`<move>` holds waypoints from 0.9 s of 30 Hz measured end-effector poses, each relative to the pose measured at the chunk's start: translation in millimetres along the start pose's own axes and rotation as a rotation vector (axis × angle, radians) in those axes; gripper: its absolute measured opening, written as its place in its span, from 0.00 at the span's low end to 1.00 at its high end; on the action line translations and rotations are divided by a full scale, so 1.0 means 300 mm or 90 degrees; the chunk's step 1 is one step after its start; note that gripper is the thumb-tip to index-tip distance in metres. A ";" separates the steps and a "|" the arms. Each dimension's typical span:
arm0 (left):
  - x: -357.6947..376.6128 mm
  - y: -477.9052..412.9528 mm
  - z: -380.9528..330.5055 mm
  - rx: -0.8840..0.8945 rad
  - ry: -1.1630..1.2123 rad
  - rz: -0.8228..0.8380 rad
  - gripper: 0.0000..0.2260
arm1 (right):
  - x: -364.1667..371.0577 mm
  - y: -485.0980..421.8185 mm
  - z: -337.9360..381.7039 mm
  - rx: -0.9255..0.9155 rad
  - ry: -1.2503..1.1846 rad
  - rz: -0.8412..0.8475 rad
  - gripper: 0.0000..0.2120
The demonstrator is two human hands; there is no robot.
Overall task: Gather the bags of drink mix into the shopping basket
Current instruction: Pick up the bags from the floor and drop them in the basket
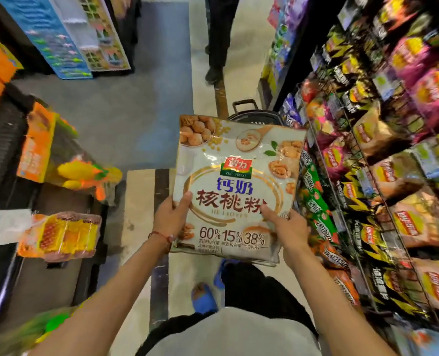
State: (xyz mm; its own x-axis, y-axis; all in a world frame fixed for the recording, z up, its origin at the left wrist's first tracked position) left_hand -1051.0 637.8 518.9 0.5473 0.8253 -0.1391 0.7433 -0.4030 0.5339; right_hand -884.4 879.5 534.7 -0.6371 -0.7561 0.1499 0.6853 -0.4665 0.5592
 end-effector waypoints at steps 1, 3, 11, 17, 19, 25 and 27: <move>0.001 -0.055 -0.022 -0.006 -0.010 0.007 0.14 | 0.004 -0.044 0.016 0.000 -0.006 -0.007 0.09; 0.013 -0.177 -0.084 -0.010 -0.035 0.029 0.12 | 0.001 -0.138 0.046 0.004 -0.018 -0.022 0.08; 0.147 -0.691 -0.407 -0.026 -0.069 0.099 0.15 | -0.067 -0.565 0.242 0.009 -0.077 -0.088 0.10; 0.288 -0.970 -0.612 -0.026 -0.092 0.180 0.07 | -0.136 -0.799 0.401 0.011 -0.105 -0.123 0.09; 0.339 -1.039 -0.664 -0.001 -0.126 0.227 0.05 | -0.166 -0.850 0.424 0.016 -0.117 -0.142 0.10; 0.475 -1.247 -0.751 0.009 -0.205 0.338 0.14 | -0.221 -0.949 0.431 0.036 -0.170 -0.207 0.13; 0.500 -1.325 -0.760 0.004 -0.248 0.349 0.17 | -0.220 -0.968 0.429 0.028 -0.206 -0.222 0.14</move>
State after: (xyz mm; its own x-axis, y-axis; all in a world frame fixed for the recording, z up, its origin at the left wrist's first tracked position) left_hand -1351.9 1012.1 475.9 0.9443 0.2973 -0.1408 0.3194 -0.7262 0.6087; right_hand -1087.0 1123.9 467.5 -0.9082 -0.3733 0.1894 0.4002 -0.6416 0.6544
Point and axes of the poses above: each hand's wrist, its own y-axis away from the middle knuckle, its own x-axis out of the palm, z = x × y, the point moved 7 cm from there along -y, towards the middle knuckle, and after that the axes turned 13 degrees about z, right-handed, at the moved point
